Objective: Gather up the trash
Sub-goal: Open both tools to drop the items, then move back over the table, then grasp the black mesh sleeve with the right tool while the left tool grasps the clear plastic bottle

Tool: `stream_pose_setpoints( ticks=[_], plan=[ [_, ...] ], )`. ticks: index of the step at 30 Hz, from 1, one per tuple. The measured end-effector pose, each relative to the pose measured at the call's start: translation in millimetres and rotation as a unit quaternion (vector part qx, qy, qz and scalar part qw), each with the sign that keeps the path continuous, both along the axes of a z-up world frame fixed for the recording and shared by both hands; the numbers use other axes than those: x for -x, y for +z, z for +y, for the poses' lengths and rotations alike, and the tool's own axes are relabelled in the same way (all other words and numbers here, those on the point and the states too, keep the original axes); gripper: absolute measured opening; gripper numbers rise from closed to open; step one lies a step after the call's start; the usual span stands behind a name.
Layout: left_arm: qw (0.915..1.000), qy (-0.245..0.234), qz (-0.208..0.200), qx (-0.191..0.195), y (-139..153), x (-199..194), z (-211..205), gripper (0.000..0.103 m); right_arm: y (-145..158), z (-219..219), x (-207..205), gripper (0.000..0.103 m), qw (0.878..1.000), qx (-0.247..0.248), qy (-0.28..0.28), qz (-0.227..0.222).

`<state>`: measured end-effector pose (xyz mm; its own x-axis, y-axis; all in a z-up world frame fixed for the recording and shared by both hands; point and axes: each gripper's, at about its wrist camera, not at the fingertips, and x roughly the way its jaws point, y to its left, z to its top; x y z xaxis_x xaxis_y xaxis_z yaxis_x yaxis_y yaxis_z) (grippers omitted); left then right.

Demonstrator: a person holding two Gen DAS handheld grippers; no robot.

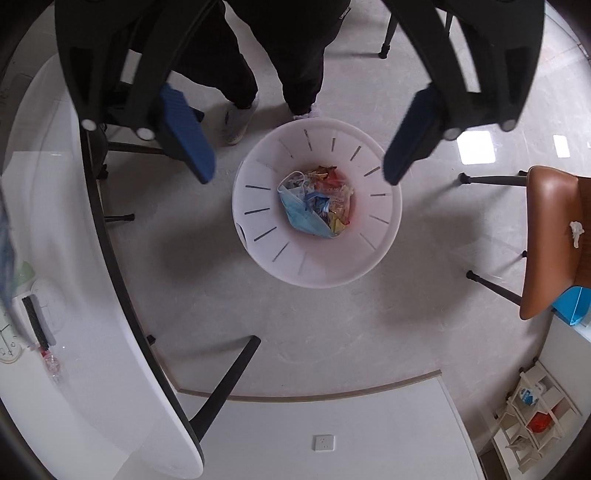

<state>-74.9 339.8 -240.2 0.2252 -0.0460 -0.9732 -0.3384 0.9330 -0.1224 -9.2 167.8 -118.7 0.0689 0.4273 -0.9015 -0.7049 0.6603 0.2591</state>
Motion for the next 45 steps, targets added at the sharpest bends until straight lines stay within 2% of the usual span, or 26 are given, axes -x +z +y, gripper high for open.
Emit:
stream_pose_setpoints(
  ticks=[2, 9, 10, 12, 14, 19, 25, 32, 36, 40, 45],
  plan=[
    [1.0, 0.002, -0.005, -0.004, 7, 5, 6, 0.095, -4, 9, 3, 0.051, 1.0, 0.006, 0.009, 0.0],
    [0.9987, 0.034, -0.002, -0.038, 36, 37, 43, 0.095, -26, 48, 11, 0.053, 0.999, 0.016, 0.049, 0.012],
    [0.9984, 0.038, -0.003, -0.042, 40, 41, 47, 0.095, -32, 57, 13, 0.056, 0.998, 0.019, 0.056, 0.015],
    [0.9975, 0.05, -0.009, -0.049, 49, 49, 53, 0.095, -43, 66, 15, 0.083, 0.997, 0.027, 0.065, 0.024],
    [0.9965, 0.061, -0.016, -0.056, 58, 54, 54, 0.095, -49, 74, 17, 0.091, 0.997, 0.042, 0.062, 0.013],
    [0.9953, 0.065, -0.031, -0.065, 74, 56, 49, 0.095, -40, 67, 14, 0.095, 0.999, 0.041, 0.027, 0.016],
    [0.9954, 0.02, -0.052, -0.077, 92, 37, 25, 0.095, -10, 25, 5, 0.1, 0.998, 0.036, -0.049, 0.007],
    [0.994, -0.046, -0.071, -0.069, 111, -4, -15, 0.095, 9, -53, -8, 0.1, 0.988, 0.037, -0.147, -0.001],
    [0.9892, -0.094, -0.083, -0.076, 123, -35, -56, 0.095, 12, -97, -19, 0.1, 0.98, 0.035, -0.194, -0.001],
    [0.9849, -0.128, -0.097, -0.064, 132, -65, -102, 0.095, 14, -154, -36, 0.1, 0.97, 0.031, -0.243, -0.006],
    [0.9766, -0.175, -0.111, -0.058, 142, -113, -173, 0.095, 17, -216, -58, 0.1, 0.96, 0.044, -0.276, -0.027]
  ],
)
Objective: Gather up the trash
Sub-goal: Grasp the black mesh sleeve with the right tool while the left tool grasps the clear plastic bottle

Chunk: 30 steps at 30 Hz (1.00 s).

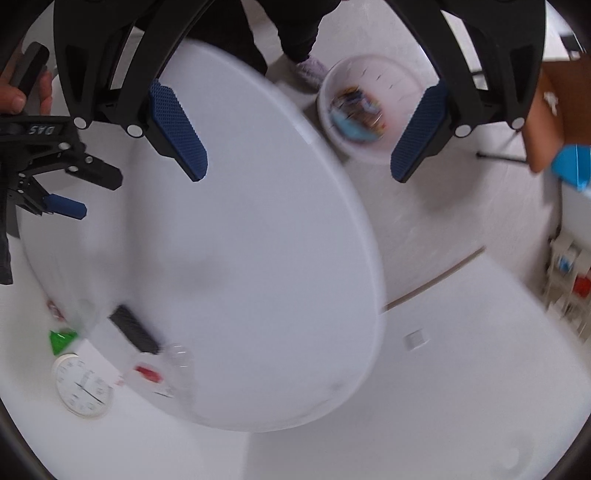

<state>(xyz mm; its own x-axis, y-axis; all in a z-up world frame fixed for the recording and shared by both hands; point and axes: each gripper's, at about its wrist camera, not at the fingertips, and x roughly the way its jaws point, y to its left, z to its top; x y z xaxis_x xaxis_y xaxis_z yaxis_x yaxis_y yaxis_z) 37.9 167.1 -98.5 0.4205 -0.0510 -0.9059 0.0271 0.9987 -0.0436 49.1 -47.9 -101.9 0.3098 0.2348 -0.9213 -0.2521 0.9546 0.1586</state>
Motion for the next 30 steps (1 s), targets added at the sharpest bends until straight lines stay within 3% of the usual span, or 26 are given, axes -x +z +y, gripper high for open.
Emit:
stream_pose_setpoints(
  ticks=[8, 14, 18, 24, 30],
  plan=[
    [0.9986, -0.054, -0.002, 0.0, 4, -93, -99, 0.095, -11, -99, -93, 0.1, 0.998, 0.047, -0.019, -0.023],
    [0.9975, -0.07, 0.004, 0.009, -4, -173, -149, 0.095, -38, -144, -174, 0.1, 0.997, 0.075, -0.019, -0.028],
    [0.9978, -0.061, 0.016, 0.02, -16, -231, -174, 0.095, -52, -150, -211, 0.1, 0.996, 0.083, -0.005, -0.027],
    [0.9984, -0.046, 0.032, 0.014, -45, -300, -194, 0.095, -74, -147, -256, 0.1, 0.988, 0.149, 0.02, -0.048],
    [0.9961, -0.071, 0.05, -0.016, -77, -351, -219, 0.095, -76, -161, -278, 0.1, 0.992, 0.115, 0.015, -0.043]
  ],
)
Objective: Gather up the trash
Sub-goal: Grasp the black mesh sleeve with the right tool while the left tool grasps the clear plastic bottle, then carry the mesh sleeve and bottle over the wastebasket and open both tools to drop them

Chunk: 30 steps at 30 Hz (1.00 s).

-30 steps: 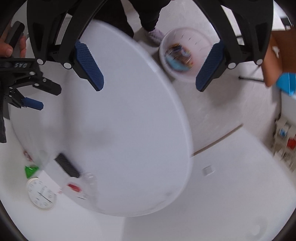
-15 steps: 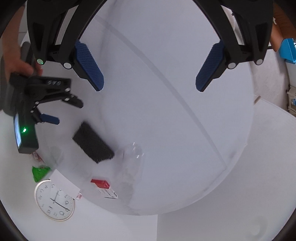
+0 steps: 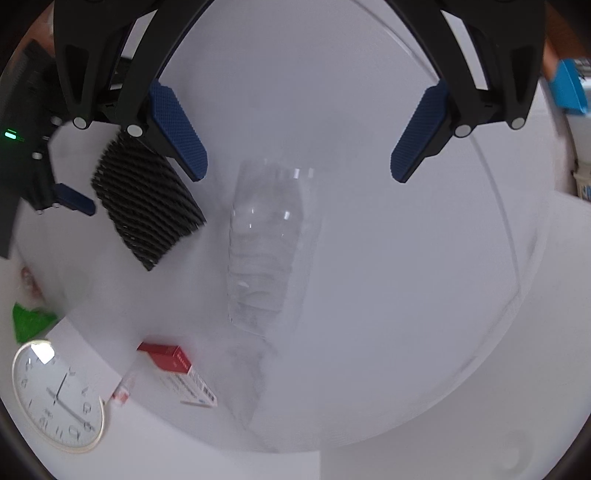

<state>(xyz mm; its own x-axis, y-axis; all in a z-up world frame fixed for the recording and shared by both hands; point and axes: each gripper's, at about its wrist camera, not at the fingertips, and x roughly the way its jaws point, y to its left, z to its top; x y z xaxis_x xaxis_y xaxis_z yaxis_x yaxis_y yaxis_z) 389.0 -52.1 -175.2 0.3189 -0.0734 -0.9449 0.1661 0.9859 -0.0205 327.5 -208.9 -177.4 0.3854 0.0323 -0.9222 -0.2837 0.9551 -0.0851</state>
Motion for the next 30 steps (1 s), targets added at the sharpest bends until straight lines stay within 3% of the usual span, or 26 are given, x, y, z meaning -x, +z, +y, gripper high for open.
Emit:
stream_pose_setpoints(
  ticks=[10, 12, 14, 16, 25, 27, 30],
  plan=[
    [0.9996, -0.02, 0.014, -0.01, -29, -33, -14, 0.095, -3, -23, -13, 0.1, 0.997, -0.071, -0.004, 0.028],
    [0.9997, -0.024, 0.009, -0.005, -29, -34, -13, 0.087, 1, -30, -12, 0.1, 0.995, -0.097, -0.006, 0.032],
    [0.9995, -0.031, 0.008, -0.004, -28, -32, -13, 0.07, 4, -40, -12, 0.1, 0.992, -0.122, -0.01, 0.037],
    [0.9993, -0.037, 0.009, -0.002, -29, -33, -13, 0.06, 7, -50, -12, 0.1, 0.988, -0.144, -0.016, 0.043],
    [0.9986, -0.048, -0.018, -0.013, -22, -14, -5, 0.06, 2, -76, -27, 0.099, 0.986, -0.157, -0.038, 0.046],
    [0.9987, -0.045, -0.021, -0.007, -16, -9, 1, 0.06, -3, -82, -38, 0.083, 0.984, -0.165, -0.044, 0.052],
    [0.9988, -0.038, -0.028, 0.003, -5, 5, 9, 0.06, -9, -82, -42, 0.07, 0.984, -0.162, -0.046, 0.064]
  ],
)
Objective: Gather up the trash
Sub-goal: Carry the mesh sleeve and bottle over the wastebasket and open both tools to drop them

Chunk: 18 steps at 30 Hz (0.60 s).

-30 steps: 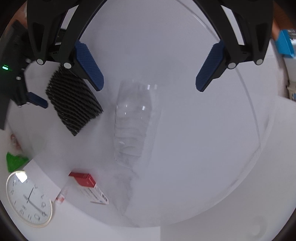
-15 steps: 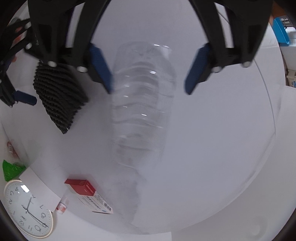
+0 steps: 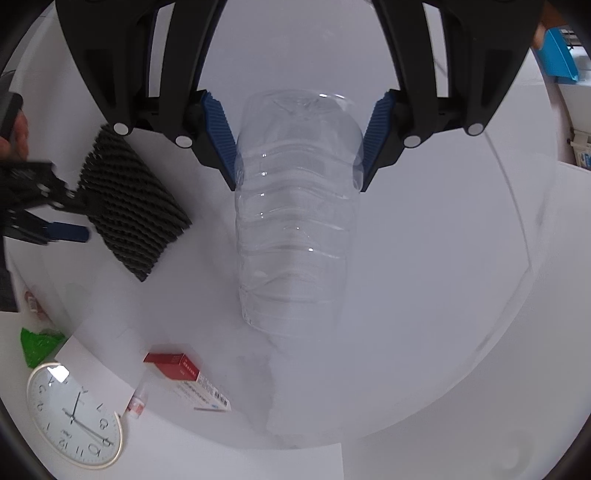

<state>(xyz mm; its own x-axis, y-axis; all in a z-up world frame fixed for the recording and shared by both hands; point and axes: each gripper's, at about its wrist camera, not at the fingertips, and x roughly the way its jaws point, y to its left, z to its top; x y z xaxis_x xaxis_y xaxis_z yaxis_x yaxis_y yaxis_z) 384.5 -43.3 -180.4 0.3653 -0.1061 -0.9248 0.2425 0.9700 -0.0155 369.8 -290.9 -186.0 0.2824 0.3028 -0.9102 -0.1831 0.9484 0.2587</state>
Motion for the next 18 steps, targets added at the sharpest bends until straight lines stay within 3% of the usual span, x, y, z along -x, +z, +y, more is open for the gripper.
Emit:
stream_pose_setpoints(
  ticks=[2, 4, 5, 6, 8, 13, 18],
  plan=[
    [1.0, 0.003, -0.005, 0.008, 9, 10, 6, 0.06, 0, 4, 4, 0.065, 1.0, 0.015, 0.005, 0.0],
    [0.9998, 0.007, -0.012, 0.013, 17, 23, 13, 0.06, 0, 10, 4, 0.051, 0.999, 0.033, 0.01, -0.001],
    [0.9997, 0.01, -0.015, 0.016, 21, 28, 17, 0.06, 1, 12, 4, 0.03, 0.999, 0.036, 0.012, 0.0],
    [0.9995, 0.017, -0.018, 0.021, 25, 36, 23, 0.06, 0, 13, 4, 0.018, 0.999, 0.032, 0.015, 0.005],
    [0.999, 0.029, -0.018, 0.03, 32, 49, 33, 0.06, 3, 18, 7, 0.012, 0.999, 0.033, 0.014, 0.002],
    [0.9973, 0.061, -0.021, 0.037, 50, 95, 66, 0.06, 20, 33, 27, 0.011, 0.998, 0.05, 0.02, -0.02],
    [0.9939, 0.104, -0.024, 0.027, 67, 148, 107, 0.06, 62, 65, 75, 0.011, 0.997, 0.041, 0.023, -0.059]
  ],
)
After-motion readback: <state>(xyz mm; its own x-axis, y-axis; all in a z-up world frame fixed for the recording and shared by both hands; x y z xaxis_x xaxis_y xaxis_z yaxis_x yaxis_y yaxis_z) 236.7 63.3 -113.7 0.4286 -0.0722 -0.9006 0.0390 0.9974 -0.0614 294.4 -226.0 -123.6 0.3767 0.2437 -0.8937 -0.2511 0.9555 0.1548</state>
